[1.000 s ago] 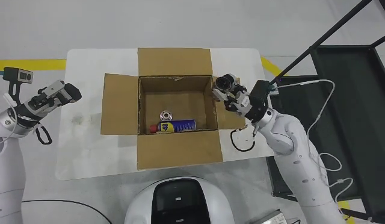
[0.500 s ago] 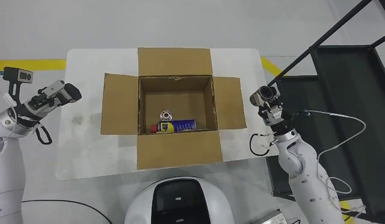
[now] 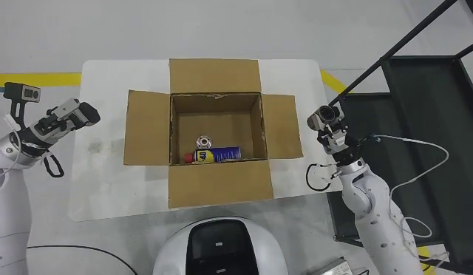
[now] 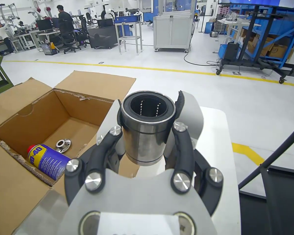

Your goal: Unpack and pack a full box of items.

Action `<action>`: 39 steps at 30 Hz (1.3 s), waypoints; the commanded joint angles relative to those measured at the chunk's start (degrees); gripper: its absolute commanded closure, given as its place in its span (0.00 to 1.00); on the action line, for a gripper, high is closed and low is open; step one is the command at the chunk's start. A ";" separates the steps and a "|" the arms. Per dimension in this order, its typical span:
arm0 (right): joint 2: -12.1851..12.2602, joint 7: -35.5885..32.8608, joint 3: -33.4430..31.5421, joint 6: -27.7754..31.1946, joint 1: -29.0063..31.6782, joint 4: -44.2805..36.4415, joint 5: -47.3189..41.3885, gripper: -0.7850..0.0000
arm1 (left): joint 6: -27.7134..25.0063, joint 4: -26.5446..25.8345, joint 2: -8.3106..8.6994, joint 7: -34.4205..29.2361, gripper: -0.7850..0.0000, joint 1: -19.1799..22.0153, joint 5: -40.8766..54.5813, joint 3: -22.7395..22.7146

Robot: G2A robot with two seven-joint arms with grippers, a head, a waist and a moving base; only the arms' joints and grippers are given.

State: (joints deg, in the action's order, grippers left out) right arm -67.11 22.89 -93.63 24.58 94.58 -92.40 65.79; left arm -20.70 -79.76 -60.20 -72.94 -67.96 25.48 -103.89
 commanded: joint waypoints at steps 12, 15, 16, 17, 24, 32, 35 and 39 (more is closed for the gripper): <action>-1.70 13.02 6.34 -4.66 -11.99 29.14 0.10 1.00 | 0.00 0.00 0.00 0.00 0.00 0.00 0.00 0.00; -2.17 15.00 8.02 -5.35 -16.08 36.24 0.96 1.00 | 0.00 0.00 0.00 0.00 0.00 0.00 0.00 0.00; -2.30 15.65 8.62 -5.52 -17.46 38.55 1.65 1.00 | 0.00 0.00 0.00 0.00 0.00 0.00 0.00 0.00; -2.46 16.53 9.15 -5.35 -18.75 40.77 1.82 1.00 | 0.00 0.00 0.00 0.00 0.00 0.00 0.00 0.00; -3.29 23.35 11.67 -4.20 -26.66 54.64 3.42 1.00 | 0.00 0.00 0.00 0.00 0.00 0.00 0.00 0.00; -4.14 26.90 14.10 -4.21 -33.12 66.77 5.81 1.00 | 0.00 0.00 0.00 0.00 0.00 0.00 0.00 0.00; -4.63 27.06 14.86 -3.97 -34.55 69.76 5.62 1.00 | 0.00 0.00 0.00 0.00 0.00 0.00 0.00 0.00; -5.24 27.36 15.80 -3.92 -35.78 72.39 5.55 1.00 | 0.00 0.00 0.00 0.00 0.00 0.00 0.00 0.00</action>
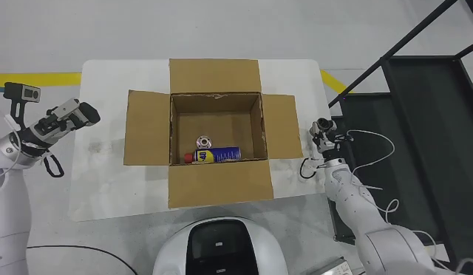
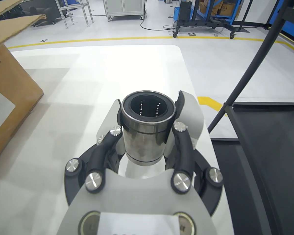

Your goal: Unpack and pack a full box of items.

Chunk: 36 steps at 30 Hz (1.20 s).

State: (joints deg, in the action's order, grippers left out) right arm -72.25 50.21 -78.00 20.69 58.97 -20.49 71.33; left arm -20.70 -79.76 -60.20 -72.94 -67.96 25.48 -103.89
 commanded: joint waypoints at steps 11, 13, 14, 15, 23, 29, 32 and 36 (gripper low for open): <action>-1.05 -0.19 1.47 -0.40 -1.23 4.71 -0.69 0.00 | 0.00 0.00 0.00 0.00 0.00 0.00 0.00 0.00; -0.97 0.59 1.44 1.04 -1.00 4.77 -1.02 0.00 | 0.00 0.00 0.00 0.00 0.00 0.00 0.00 0.00; -0.81 1.04 1.33 2.10 -0.81 4.82 -1.17 0.00 | 0.00 0.00 0.00 0.00 0.00 0.00 0.00 0.00; -0.58 1.80 1.20 2.96 -0.54 4.79 -1.16 0.00 | 0.00 0.00 0.00 0.00 0.00 0.00 0.00 0.00; 2.20 9.29 -0.67 8.31 2.50 1.31 -0.36 0.00 | 0.00 0.00 0.00 0.00 0.00 0.00 0.00 0.00; 4.52 10.92 -3.27 9.33 6.03 -11.05 0.95 0.00 | 0.00 0.00 0.00 0.00 0.00 0.00 0.00 0.00; 5.51 7.94 -4.70 7.30 10.24 -22.80 2.73 0.00 | 0.00 0.00 0.00 0.00 0.00 0.00 0.00 0.00; 6.46 -1.92 -7.35 5.61 18.94 -42.81 2.58 0.00 | 0.00 0.00 0.00 0.00 0.00 0.00 0.00 0.00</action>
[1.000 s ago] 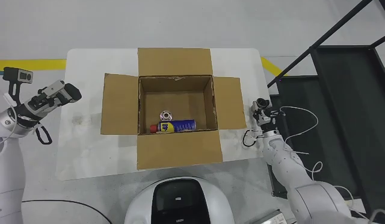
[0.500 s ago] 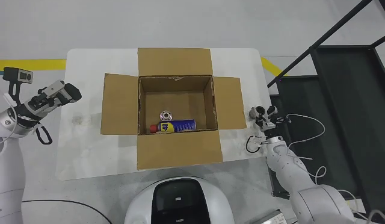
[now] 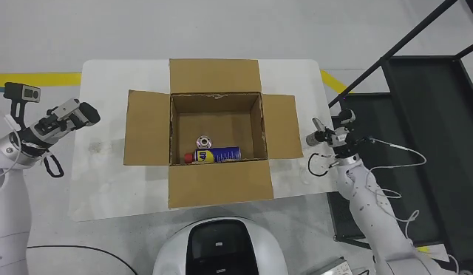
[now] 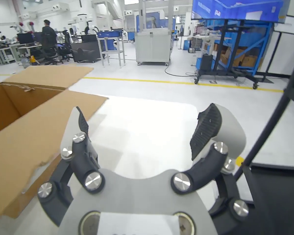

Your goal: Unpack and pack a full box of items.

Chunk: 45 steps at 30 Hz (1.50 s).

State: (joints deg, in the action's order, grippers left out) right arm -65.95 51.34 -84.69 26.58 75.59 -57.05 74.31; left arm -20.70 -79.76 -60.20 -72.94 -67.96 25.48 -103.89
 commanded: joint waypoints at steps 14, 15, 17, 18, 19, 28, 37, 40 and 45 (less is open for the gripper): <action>0.75 -28.80 -3.31 -4.07 16.01 -36.63 -3.60 0.00 | 0.00 0.00 0.00 0.00 0.00 0.00 0.00 0.00; 0.75 -28.80 -3.31 -4.07 16.01 -36.63 -3.60 0.00 | 0.00 0.00 0.00 0.00 0.00 0.00 0.00 0.00; 0.75 -28.80 -3.31 -4.07 16.01 -36.63 -3.60 0.00 | 0.00 0.00 0.00 0.00 0.00 0.00 0.00 0.00; 0.75 -28.80 -3.31 -4.07 16.01 -36.63 -3.60 0.00 | 0.00 0.00 0.00 0.00 0.00 0.00 0.00 0.00; 0.75 -28.80 -3.31 -4.07 16.01 -36.63 -3.60 0.00 | 0.00 0.00 0.00 0.00 0.00 0.00 0.00 0.00; 0.75 -28.80 -3.31 -4.07 16.01 -36.63 -3.60 0.00 | 0.00 0.00 0.00 0.00 0.00 0.00 0.00 0.00; 0.24 -42.45 2.77 -5.52 9.99 -45.96 -0.81 0.00 | 0.00 0.00 0.00 0.00 0.00 0.00 0.00 0.00; -0.05 -53.84 7.22 -3.04 7.10 -48.29 -2.17 0.00 | 0.00 0.00 0.00 0.00 0.00 0.00 0.00 0.00; -0.69 -65.37 13.03 -0.90 0.98 -46.41 -4.27 0.00 | 0.00 0.00 0.00 0.00 0.00 0.00 0.00 0.00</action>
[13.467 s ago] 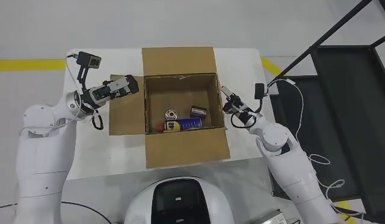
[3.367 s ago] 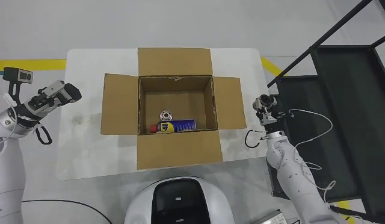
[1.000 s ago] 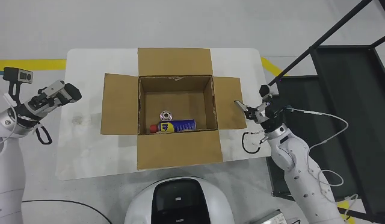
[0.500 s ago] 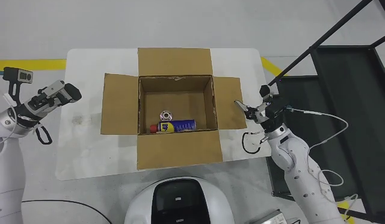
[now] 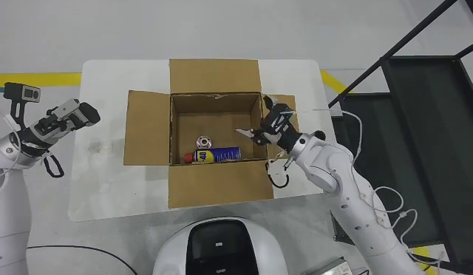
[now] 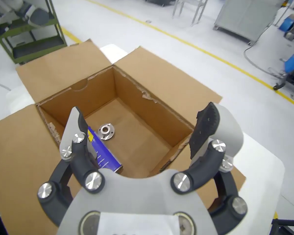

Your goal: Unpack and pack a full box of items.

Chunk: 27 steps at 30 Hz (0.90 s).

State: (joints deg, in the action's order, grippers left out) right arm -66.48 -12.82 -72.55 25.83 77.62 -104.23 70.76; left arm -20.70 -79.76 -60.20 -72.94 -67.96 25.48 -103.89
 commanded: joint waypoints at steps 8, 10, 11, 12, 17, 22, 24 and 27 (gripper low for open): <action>-0.85 -3.84 4.91 -1.67 -4.14 4.76 -0.43 0.00 | 0.00 0.00 0.00 0.00 0.00 0.00 0.00 0.00; -0.85 -3.84 4.91 -1.67 -4.14 4.76 -0.43 0.00 | 0.00 0.00 0.00 0.00 0.00 0.00 0.00 0.00; -0.85 -3.84 4.91 -1.67 -4.14 4.76 -0.43 0.00 | 0.00 0.00 0.00 0.00 0.00 0.00 0.00 0.00; -0.85 -3.84 4.91 -1.67 -4.14 4.76 -0.43 0.00 | 0.00 0.00 0.00 0.00 0.00 0.00 0.00 0.00; -0.85 -3.84 4.91 -1.67 -4.14 4.76 -0.43 0.00 | 0.00 0.00 0.00 0.00 0.00 0.00 0.00 0.00; -0.82 -4.00 4.44 -2.40 -3.94 5.33 -0.72 0.00 | 0.00 0.00 0.00 0.00 0.00 0.00 0.00 0.00; -0.99 -5.76 5.03 -2.30 -6.06 5.53 -0.78 0.00 | 0.00 0.00 0.00 0.00 0.00 0.00 0.00 0.00; -1.66 -11.90 7.94 -0.43 -11.57 6.67 -3.52 0.00 | 0.00 0.00 0.00 0.00 0.00 0.00 0.00 0.00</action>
State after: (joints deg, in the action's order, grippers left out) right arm -67.93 -22.34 -65.65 24.59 68.08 -98.06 68.68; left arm -20.70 -79.76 -60.20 -72.94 -67.96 25.48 -103.89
